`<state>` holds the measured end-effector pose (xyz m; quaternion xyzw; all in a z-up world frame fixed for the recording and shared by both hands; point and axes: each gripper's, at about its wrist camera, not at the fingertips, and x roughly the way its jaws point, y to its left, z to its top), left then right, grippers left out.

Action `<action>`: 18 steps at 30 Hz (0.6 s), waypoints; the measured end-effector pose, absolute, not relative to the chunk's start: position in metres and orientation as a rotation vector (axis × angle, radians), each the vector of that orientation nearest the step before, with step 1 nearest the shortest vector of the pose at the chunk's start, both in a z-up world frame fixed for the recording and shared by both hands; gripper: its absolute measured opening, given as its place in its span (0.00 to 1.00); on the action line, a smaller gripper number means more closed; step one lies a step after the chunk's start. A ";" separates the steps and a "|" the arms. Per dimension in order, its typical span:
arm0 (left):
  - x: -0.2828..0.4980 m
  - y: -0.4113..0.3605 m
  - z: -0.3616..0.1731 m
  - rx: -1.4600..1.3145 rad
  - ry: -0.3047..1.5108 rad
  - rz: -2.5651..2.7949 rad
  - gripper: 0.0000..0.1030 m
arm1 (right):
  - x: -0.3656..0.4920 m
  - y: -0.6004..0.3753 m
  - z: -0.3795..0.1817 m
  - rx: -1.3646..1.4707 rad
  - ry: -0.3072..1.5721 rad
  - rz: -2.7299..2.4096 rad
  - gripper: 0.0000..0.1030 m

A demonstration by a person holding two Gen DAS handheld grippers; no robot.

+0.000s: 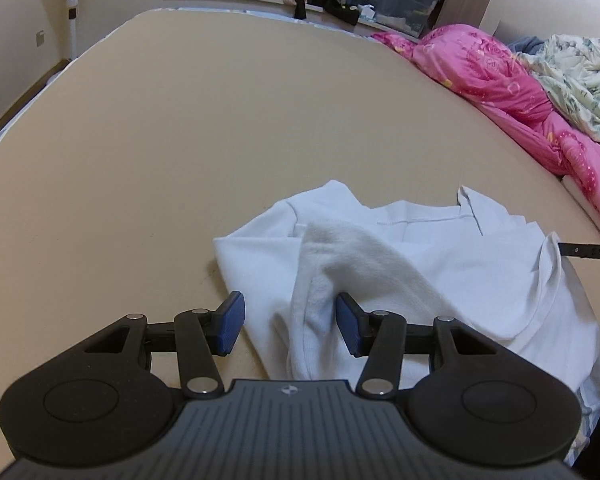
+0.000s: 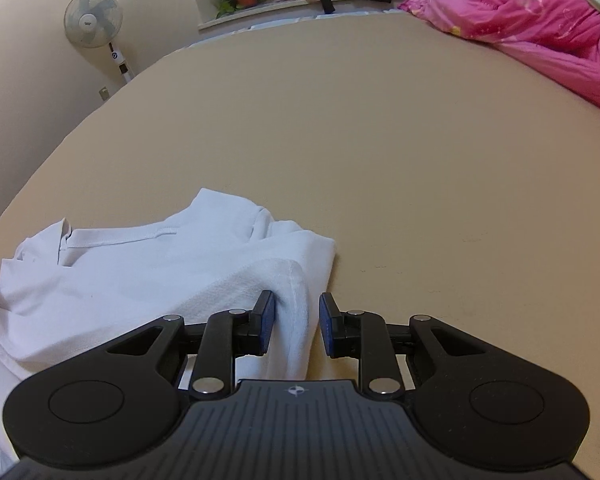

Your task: Fold small clothes

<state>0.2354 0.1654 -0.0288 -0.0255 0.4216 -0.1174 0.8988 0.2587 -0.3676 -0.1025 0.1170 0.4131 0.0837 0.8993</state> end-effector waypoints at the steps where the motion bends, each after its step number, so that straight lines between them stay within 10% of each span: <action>1: 0.236 0.165 -0.030 -0.053 0.872 -0.245 0.53 | 0.260 -0.367 -0.103 0.238 0.855 0.176 0.25; 5: 0.239 0.160 -0.031 -0.036 0.858 -0.267 0.16 | 0.263 -0.364 -0.105 0.229 0.845 0.192 0.25; 8: 0.241 0.162 -0.029 -0.030 0.834 -0.258 0.06 | 0.262 -0.362 -0.102 0.226 0.823 0.220 0.04; 18: 0.258 0.173 -0.018 -0.106 0.710 -0.108 0.05 | 0.273 -0.374 -0.091 0.351 0.684 0.067 0.03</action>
